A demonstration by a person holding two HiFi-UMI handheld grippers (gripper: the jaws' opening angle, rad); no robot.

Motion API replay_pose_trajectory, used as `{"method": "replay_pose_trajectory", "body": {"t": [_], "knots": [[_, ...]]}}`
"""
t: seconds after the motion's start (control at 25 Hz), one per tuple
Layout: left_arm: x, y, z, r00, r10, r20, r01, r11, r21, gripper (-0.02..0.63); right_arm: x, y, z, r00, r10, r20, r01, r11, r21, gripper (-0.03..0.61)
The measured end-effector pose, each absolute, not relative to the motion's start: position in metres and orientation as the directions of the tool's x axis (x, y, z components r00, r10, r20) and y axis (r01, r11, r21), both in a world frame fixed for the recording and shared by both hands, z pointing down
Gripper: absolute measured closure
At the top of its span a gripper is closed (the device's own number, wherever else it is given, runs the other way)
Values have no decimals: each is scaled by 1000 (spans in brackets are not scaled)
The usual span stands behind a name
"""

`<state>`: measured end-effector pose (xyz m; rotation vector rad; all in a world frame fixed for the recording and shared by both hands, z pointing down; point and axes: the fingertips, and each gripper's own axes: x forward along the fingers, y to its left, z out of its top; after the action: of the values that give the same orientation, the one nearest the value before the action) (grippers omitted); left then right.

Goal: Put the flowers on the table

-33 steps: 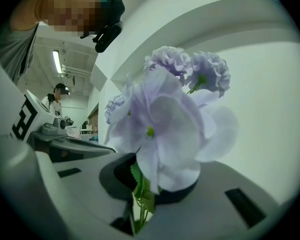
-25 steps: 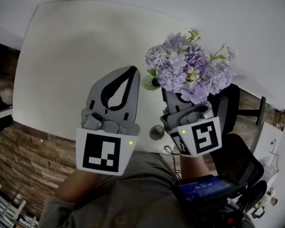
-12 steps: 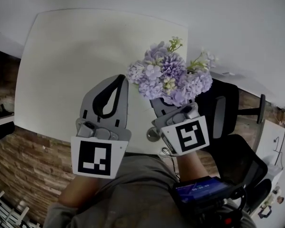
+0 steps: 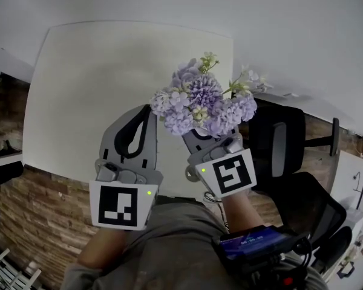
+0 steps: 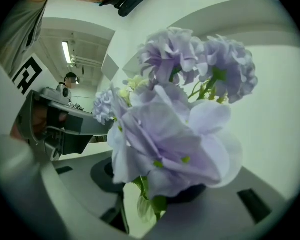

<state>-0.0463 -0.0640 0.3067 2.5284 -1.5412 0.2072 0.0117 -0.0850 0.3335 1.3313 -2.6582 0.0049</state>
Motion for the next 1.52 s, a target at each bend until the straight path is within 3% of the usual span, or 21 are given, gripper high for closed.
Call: {"method": "replay_pose_trajectory", "body": {"t": [0.6, 1.52], "knots": [[-41, -51, 312, 458, -862, 216, -889, -453, 75, 604, 14, -84, 350, -564, -793, 230, -800, 594, 86, 307], [-40, -12, 302, 421, -890, 177, -905, -425, 20, 604, 23, -37, 369, -588, -765, 262, -789, 614, 22, 295]]}}
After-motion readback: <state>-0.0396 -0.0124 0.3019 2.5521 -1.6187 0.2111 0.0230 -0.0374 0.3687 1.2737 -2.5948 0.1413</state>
